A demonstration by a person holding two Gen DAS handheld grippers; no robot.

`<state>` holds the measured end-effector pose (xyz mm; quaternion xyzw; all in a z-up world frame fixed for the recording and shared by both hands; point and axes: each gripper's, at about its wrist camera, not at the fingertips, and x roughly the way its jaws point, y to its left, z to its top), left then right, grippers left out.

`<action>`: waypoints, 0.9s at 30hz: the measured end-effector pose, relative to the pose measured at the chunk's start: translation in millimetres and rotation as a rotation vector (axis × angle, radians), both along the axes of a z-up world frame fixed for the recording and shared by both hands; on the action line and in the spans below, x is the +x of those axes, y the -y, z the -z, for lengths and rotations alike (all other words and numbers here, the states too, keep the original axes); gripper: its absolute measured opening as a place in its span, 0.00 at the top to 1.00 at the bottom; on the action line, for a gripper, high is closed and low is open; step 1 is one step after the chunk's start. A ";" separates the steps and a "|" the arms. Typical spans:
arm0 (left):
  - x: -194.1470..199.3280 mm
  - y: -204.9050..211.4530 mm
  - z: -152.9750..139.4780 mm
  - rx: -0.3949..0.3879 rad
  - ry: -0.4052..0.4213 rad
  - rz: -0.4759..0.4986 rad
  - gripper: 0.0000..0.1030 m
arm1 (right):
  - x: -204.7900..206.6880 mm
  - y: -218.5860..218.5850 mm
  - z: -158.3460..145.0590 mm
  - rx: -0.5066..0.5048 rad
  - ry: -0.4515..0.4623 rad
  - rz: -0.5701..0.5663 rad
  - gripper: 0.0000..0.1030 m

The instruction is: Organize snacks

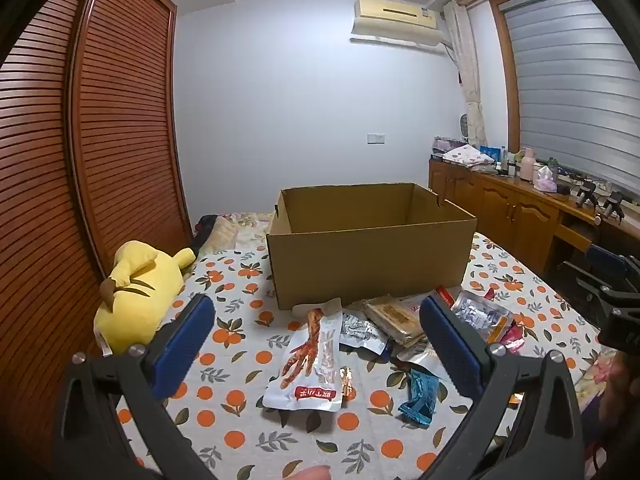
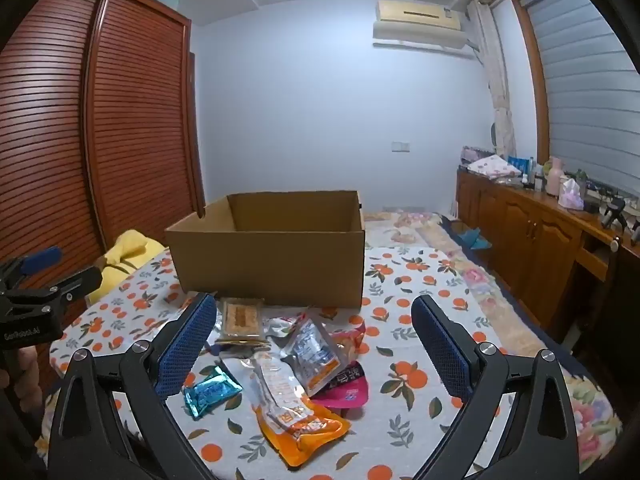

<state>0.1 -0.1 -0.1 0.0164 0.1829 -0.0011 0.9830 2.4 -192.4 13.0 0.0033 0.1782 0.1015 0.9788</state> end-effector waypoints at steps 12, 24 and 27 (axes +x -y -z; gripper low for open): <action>-0.5 -4.2 0.0 -0.005 0.001 -0.002 0.00 | 0.0 -5.7 1.4 0.002 0.007 0.004 0.03; -1.8 -4.2 -0.5 -0.004 0.003 -0.002 0.00 | 1.5 -1.4 2.6 -0.004 0.007 0.008 0.03; -1.8 -4.1 -0.5 -0.004 0.002 -0.003 0.00 | 2.6 -2.9 3.3 -0.004 0.005 0.009 0.03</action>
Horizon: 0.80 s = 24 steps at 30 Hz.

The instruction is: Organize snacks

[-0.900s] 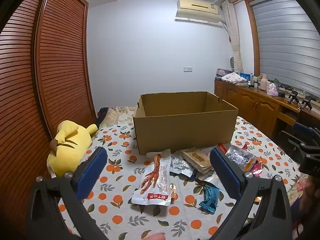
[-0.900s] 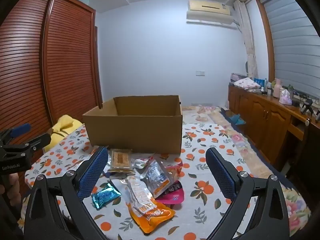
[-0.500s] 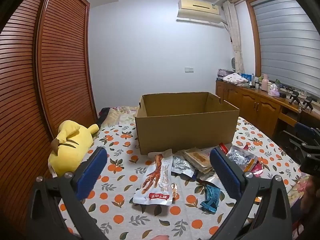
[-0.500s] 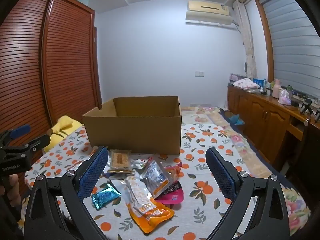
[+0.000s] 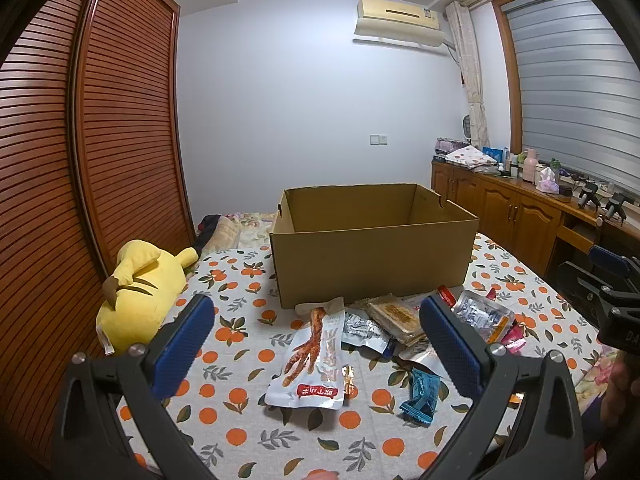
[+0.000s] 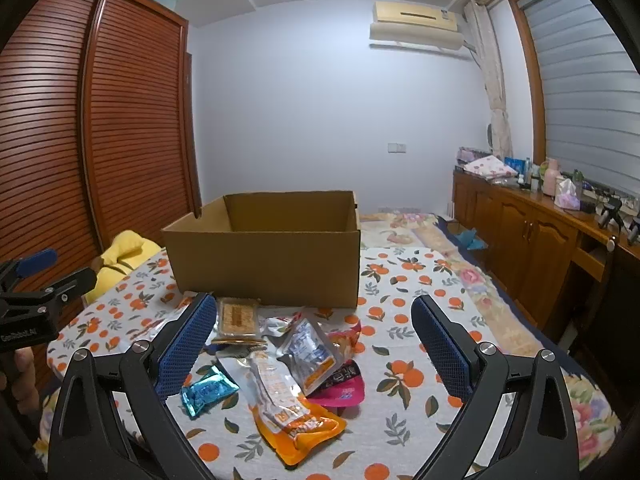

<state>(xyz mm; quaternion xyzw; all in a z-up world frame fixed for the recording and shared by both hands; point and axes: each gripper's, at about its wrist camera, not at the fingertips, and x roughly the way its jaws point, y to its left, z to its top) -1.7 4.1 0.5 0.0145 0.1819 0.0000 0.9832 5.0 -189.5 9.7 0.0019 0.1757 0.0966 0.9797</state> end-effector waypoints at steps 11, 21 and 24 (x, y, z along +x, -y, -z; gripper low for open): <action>-0.8 0.4 -0.9 -0.002 -0.006 0.000 0.00 | -1.5 0.3 3.0 0.000 -0.001 0.005 0.03; -1.8 0.1 -0.7 -0.003 -0.005 -0.001 0.00 | -0.9 0.2 3.6 0.000 -0.002 0.004 0.03; -2.2 -0.1 -1.0 -0.005 -0.006 -0.001 0.00 | -1.0 0.1 3.5 0.000 -0.002 0.005 0.03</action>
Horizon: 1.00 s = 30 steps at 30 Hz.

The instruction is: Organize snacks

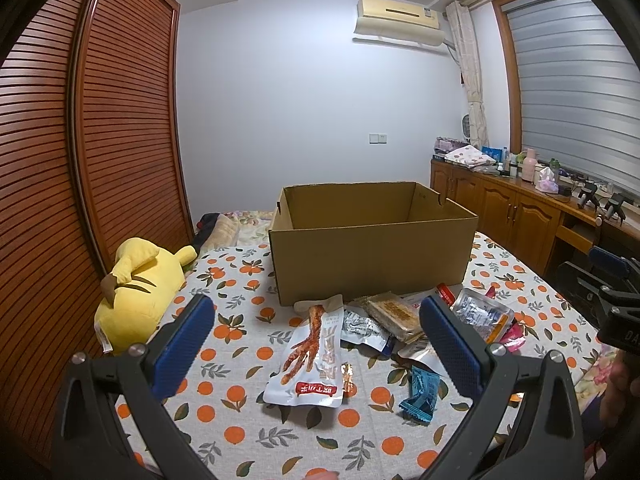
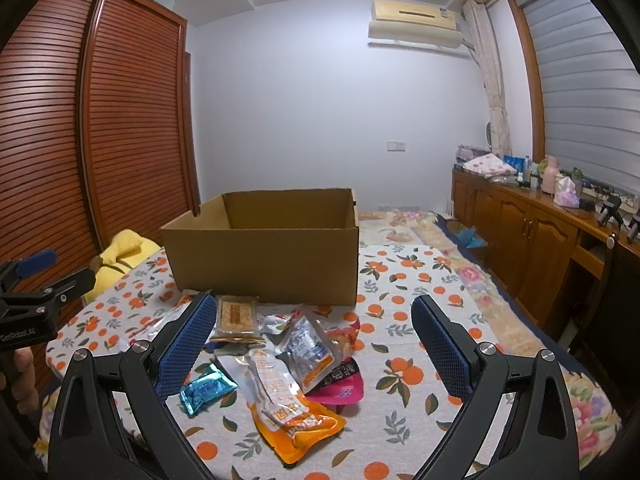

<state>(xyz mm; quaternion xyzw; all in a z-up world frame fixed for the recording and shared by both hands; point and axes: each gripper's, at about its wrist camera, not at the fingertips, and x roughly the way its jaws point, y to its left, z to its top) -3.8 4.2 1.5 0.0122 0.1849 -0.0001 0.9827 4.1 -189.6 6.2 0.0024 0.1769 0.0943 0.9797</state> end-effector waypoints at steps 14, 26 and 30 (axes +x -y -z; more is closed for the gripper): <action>-3.0 4.8 -0.6 -0.003 0.003 0.008 0.00 | 0.7 0.0 1.0 0.002 0.004 0.003 0.03; -2.7 5.6 -0.8 -0.002 0.005 0.007 0.00 | 0.8 0.3 0.7 0.002 0.003 0.003 0.03; -2.8 5.8 -1.1 -0.002 0.003 0.008 0.00 | 0.5 0.3 0.5 0.003 0.003 0.003 0.03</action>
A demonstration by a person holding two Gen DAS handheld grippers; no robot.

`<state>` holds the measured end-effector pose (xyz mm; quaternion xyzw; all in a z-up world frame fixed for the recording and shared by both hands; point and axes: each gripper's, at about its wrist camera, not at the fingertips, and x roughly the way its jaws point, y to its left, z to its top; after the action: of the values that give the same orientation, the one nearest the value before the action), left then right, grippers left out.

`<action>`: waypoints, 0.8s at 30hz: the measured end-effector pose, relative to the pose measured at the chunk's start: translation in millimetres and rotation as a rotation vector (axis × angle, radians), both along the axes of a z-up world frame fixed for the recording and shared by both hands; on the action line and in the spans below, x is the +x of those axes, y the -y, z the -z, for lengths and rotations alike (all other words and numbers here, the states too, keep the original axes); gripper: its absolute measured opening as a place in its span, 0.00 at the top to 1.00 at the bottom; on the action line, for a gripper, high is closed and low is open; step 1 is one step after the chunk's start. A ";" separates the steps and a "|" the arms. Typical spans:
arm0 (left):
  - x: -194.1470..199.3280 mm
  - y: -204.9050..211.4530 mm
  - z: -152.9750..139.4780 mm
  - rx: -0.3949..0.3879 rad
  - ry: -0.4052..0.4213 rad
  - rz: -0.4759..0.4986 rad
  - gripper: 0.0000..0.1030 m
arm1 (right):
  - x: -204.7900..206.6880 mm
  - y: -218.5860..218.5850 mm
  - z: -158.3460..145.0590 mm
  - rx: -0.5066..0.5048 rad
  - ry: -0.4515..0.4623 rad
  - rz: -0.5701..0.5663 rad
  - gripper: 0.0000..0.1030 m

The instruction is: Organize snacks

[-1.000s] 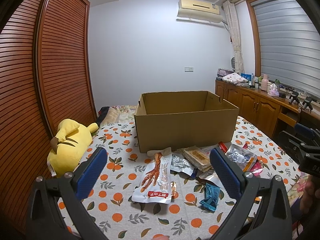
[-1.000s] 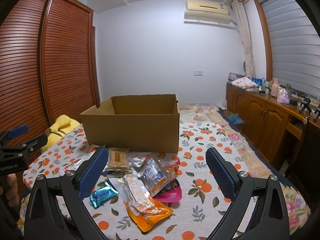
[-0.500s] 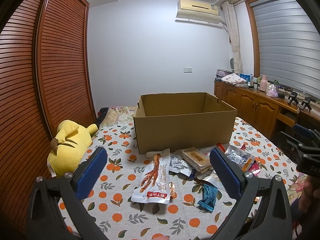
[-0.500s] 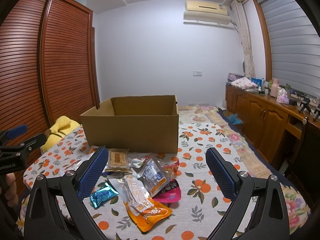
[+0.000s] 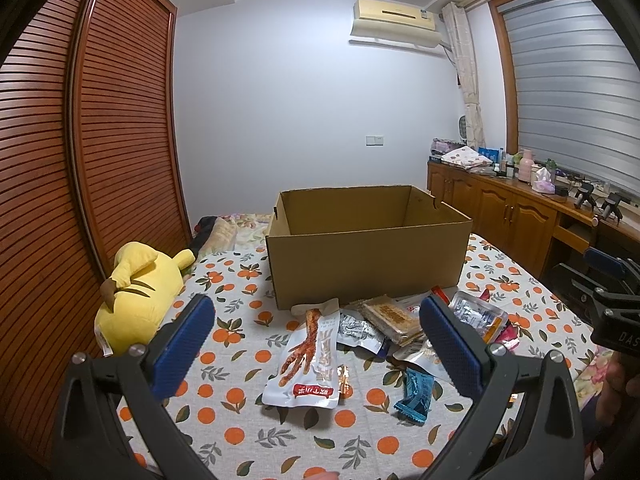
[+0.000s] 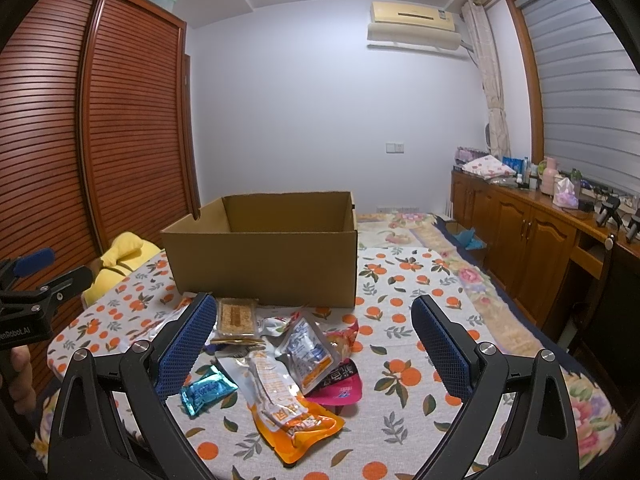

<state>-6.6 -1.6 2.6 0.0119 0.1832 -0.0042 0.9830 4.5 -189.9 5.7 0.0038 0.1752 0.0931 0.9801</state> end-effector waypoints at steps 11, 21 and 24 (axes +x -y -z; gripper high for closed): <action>9.2 -2.5 7.2 -0.001 -0.048 0.020 0.00 | 2.1 -1.6 3.7 -0.005 -0.028 -0.005 0.03; 29.8 -12.3 36.6 -0.013 -0.143 0.043 0.00 | 15.0 3.8 26.7 -0.018 -0.118 -0.038 0.03; 35.6 -17.4 42.8 -0.021 -0.163 0.048 0.00 | 20.0 5.3 36.7 -0.030 -0.163 -0.067 0.03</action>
<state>29.0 15.8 -40.2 0.0054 0.2621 -0.0305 0.9645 24.6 -195.2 -30.9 -0.0090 0.2556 0.1225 0.9590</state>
